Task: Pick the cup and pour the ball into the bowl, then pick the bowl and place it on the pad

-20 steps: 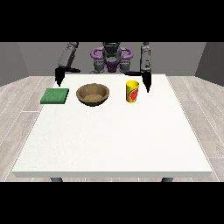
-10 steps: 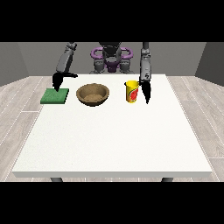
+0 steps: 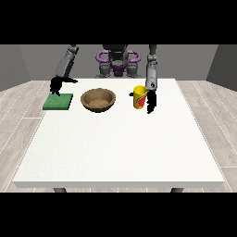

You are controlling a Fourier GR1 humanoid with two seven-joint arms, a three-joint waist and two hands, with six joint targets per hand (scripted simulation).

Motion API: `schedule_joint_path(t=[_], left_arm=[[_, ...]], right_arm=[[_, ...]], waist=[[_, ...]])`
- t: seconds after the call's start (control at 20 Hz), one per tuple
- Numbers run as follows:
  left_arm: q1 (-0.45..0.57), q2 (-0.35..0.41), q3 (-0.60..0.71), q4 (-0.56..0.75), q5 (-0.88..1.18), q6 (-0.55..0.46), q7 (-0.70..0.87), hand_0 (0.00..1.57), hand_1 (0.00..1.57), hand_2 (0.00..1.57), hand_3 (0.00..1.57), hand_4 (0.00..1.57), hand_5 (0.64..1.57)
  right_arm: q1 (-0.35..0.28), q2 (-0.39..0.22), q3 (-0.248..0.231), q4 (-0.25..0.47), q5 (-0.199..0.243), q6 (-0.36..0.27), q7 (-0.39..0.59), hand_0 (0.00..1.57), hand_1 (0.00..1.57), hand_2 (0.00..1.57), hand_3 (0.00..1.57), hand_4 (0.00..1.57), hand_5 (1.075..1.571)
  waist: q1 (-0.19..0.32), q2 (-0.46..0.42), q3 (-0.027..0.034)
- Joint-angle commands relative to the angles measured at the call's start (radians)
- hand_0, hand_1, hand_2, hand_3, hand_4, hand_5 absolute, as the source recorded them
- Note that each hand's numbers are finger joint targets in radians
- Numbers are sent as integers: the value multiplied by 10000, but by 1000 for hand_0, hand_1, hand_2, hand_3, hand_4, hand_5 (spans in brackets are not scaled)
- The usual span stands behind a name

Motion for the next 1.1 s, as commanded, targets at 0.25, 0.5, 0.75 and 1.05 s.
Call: schedule_joint_path(t=[0.25,0.5,0.75,1.05], left_arm=[[-84,188,381,-167,-558,2007,252,1365,1365,1571,1571,1202,1529],[502,87,-862,-1277,-2531,4109,1977,1389,1389,1571,1571,1225,1532],[383,567,-2250,-665,-4922,5077,3792,1402,1402,1571,1571,1230,1548],[252,383,-4155,329,-8124,5563,6344,1433,1433,1571,1571,1183,1568]], right_arm=[[-578,-1010,-202,2,-381,715,177,0,0,255,0,161,1549],[-693,-790,171,973,-233,756,651,0,0,272,0,237,1553],[-1418,-423,237,1459,-212,160,1381,0,0,384,347,268,1552],[-1405,-74,362,2290,-68,-162,1988,0,0,183,140,344,1550]], waist=[[-899,1006,-78],[-1339,-698,-35],[-860,-1699,-38],[-615,-3017,-29]])
